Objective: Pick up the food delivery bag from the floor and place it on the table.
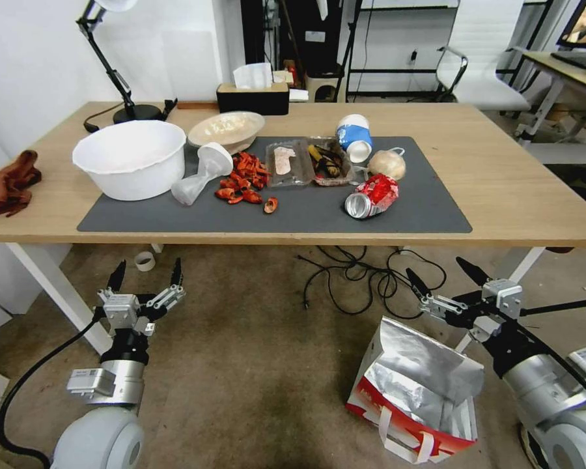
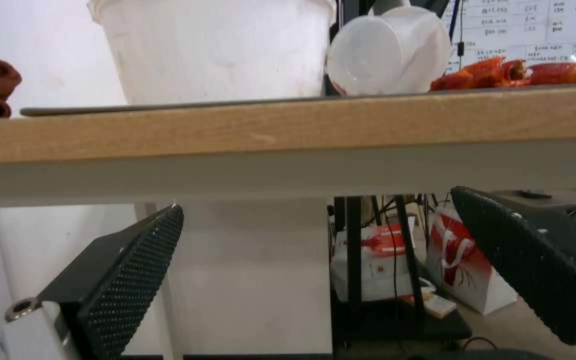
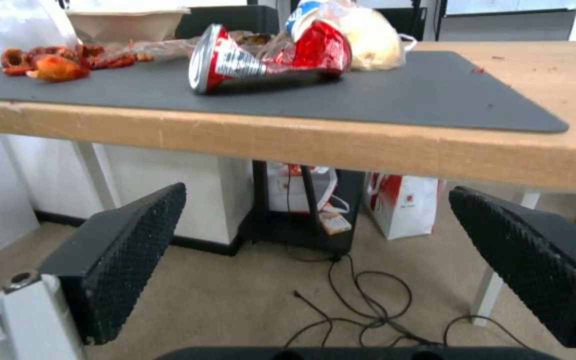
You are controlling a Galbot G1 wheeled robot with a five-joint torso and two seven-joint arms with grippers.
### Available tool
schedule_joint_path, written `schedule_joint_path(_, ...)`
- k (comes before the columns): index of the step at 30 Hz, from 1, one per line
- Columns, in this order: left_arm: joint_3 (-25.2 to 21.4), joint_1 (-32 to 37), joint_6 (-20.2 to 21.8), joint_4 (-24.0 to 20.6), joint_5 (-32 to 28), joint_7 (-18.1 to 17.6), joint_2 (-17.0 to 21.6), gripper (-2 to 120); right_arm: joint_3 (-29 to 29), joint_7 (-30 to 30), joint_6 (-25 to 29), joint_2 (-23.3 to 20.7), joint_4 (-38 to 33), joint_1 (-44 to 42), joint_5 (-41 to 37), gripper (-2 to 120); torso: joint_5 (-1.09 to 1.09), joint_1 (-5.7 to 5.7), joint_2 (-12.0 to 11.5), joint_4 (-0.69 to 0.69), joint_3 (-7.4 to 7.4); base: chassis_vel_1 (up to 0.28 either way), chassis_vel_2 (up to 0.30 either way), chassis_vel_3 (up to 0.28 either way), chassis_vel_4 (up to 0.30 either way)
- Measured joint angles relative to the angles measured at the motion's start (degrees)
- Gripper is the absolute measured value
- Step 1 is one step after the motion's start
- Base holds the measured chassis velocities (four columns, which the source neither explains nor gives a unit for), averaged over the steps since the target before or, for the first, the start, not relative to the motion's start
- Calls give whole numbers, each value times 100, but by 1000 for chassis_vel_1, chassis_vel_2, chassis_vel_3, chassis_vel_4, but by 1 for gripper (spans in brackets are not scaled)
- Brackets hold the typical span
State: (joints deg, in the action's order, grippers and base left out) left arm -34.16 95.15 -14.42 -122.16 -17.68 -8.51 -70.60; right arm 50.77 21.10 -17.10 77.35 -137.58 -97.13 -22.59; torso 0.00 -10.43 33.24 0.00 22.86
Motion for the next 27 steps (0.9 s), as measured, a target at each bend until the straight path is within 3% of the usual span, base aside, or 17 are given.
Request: schedule_joint_path(27, 23, 55, -161, 83, -14, 12, -30, 100, -6, 1, -3, 27, 45, -2, 5, 100, 0, 240, -641, 0, -401, 0, 0, 0, 0)
